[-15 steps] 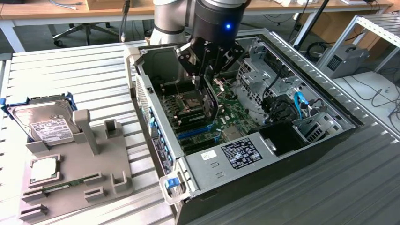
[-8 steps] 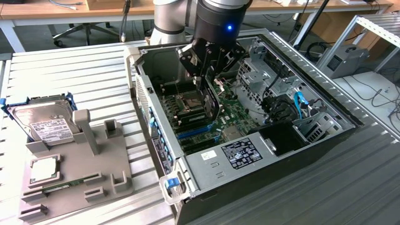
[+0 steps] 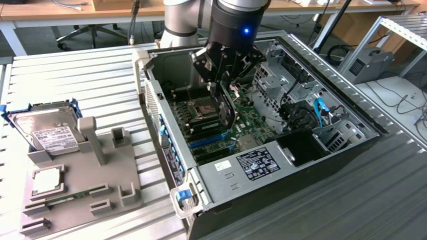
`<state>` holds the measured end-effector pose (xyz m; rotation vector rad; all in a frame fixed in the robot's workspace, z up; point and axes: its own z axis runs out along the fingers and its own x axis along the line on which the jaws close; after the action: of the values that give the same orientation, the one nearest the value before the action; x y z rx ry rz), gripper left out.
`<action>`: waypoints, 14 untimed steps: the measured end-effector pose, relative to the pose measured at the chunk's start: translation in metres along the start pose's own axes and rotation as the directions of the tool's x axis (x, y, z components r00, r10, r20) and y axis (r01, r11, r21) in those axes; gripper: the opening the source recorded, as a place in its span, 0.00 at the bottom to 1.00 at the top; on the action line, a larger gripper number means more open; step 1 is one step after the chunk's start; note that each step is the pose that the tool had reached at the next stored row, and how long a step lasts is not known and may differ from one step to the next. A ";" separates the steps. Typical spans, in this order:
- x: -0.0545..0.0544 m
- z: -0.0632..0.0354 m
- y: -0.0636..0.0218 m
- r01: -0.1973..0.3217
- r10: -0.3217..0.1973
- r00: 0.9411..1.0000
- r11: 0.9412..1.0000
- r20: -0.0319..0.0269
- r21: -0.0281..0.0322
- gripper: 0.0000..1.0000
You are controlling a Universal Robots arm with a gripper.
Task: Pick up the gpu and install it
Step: 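Pick up the gpu and move the gpu toward the slot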
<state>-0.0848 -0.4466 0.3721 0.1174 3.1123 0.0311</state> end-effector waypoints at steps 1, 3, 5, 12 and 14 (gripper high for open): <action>0.000 0.0003 0.0000 0.000 0.000 1.000 1.000 0.000 0.000 0.26; -0.001 0.0011 0.0001 0.000 0.000 1.000 1.000 0.000 0.000 0.26; -0.003 0.0023 0.0003 0.000 0.000 1.000 1.000 0.000 0.000 0.26; -0.006 0.0051 0.0006 0.000 0.000 1.000 1.000 0.000 0.000 0.26; -0.006 0.0057 0.0007 0.000 0.000 1.000 1.000 0.000 0.000 0.26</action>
<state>-0.0782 -0.4463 0.3666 0.1175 3.1123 0.0310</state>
